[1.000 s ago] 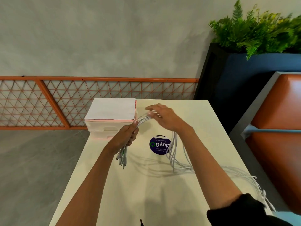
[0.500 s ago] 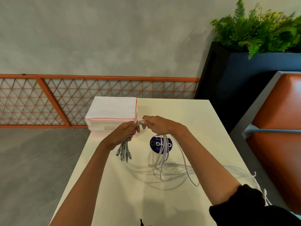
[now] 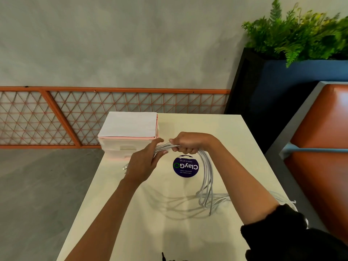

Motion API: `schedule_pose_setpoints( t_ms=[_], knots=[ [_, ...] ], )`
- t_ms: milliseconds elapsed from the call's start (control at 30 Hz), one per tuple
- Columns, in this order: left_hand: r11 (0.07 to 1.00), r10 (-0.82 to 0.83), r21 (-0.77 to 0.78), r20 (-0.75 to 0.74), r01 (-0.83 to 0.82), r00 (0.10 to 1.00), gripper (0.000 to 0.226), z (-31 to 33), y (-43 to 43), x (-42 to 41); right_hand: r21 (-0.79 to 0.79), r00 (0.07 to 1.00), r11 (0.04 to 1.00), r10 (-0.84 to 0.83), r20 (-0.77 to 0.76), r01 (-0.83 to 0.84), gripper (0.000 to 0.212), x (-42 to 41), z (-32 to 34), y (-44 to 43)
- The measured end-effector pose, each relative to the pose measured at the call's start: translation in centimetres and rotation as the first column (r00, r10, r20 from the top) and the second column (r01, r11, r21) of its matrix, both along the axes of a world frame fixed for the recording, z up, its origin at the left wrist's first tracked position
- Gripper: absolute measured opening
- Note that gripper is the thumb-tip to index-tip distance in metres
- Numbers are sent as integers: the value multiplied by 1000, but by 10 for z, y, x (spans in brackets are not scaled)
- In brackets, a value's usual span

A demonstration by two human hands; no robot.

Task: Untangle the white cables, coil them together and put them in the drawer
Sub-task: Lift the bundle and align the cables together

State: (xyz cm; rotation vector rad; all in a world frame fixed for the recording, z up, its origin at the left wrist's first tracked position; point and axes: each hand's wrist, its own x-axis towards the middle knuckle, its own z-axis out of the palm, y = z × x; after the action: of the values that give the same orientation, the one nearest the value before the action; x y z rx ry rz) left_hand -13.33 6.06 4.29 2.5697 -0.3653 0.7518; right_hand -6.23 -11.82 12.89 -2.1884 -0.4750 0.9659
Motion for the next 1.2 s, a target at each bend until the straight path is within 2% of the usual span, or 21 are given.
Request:
schedule_pose_setpoints(
  t_ms=[67, 133, 200, 300, 400, 467, 533, 600, 633, 667, 733, 833, 900, 1000, 1100, 1200],
  knots=[
    [993, -12, 117, 83, 2, 996, 40, -3, -1, 2, -5, 994, 1000, 9, -113, -10, 39, 4, 2, -1],
    [987, -2, 158, 109, -15, 994, 39, -5, -4, 3, -1, 977, 1000, 16, -214, -17, 39, 7, 3, -2],
    [992, 12, 127, 113, -26, 994, 31, -3, -5, 5, -1, 982, 999, 50, -184, -51, 40, 5, 5, -3],
    [994, 32, 101, 92, -42, 995, 19, 1, -2, 10, -25, 994, 995, 93, 51, -92, 40, -3, 3, -6],
    [991, 88, 96, 28, -91, 996, 28, 2, 2, 11, 53, 947, 998, 19, 320, -38, 35, -7, -7, -11],
    [992, 104, 66, -18, -103, 994, 30, 2, 5, 12, 89, 821, 996, -44, 569, -8, 31, -11, -17, -10],
    [994, 100, 39, -59, -97, 993, 31, 1, 5, 12, 20, 641, 994, -82, 763, 103, 32, -18, -26, -6],
    [995, 92, 54, -65, -89, 994, 32, 0, 3, 12, -106, 545, 970, -31, 838, 218, 32, -21, -34, -1],
    [994, 92, 68, -59, -88, 994, 32, 0, 2, 13, -168, 554, 955, 5, 832, 245, 28, -20, -36, 0],
    [993, 95, 76, -51, -91, 994, 31, 0, 2, 13, -202, 601, 953, 25, 799, 227, 22, -18, -37, 0],
    [991, 98, 94, -22, -96, 995, 30, 0, 4, 15, -143, 751, 983, 10, 660, 113, 21, -15, -34, -2],
    [984, 86, 155, 31, -90, 996, 27, 1, 10, 16, -5, 937, 999, -32, 348, 35, 36, -14, -19, -7],
    [981, 63, 180, 75, -75, 995, 28, -1, 13, 15, 19, 994, 1000, -17, 111, 15, 44, -13, -11, -10],
    [985, 10, 172, 128, -32, 992, 33, -3, 12, 13, 78, 981, 997, 39, -189, -24, 48, -7, -6, -14],
    [989, -4, 146, 131, -15, 991, 39, -6, 7, 9, 117, 884, 990, -11, -468, 75, 51, 1, -3, -16],
    [982, 23, 182, 134, -48, 991, 48, -8, 2, 7, 89, 821, 987, -57, -568, 131, 54, 6, -3, -19]
  ],
)
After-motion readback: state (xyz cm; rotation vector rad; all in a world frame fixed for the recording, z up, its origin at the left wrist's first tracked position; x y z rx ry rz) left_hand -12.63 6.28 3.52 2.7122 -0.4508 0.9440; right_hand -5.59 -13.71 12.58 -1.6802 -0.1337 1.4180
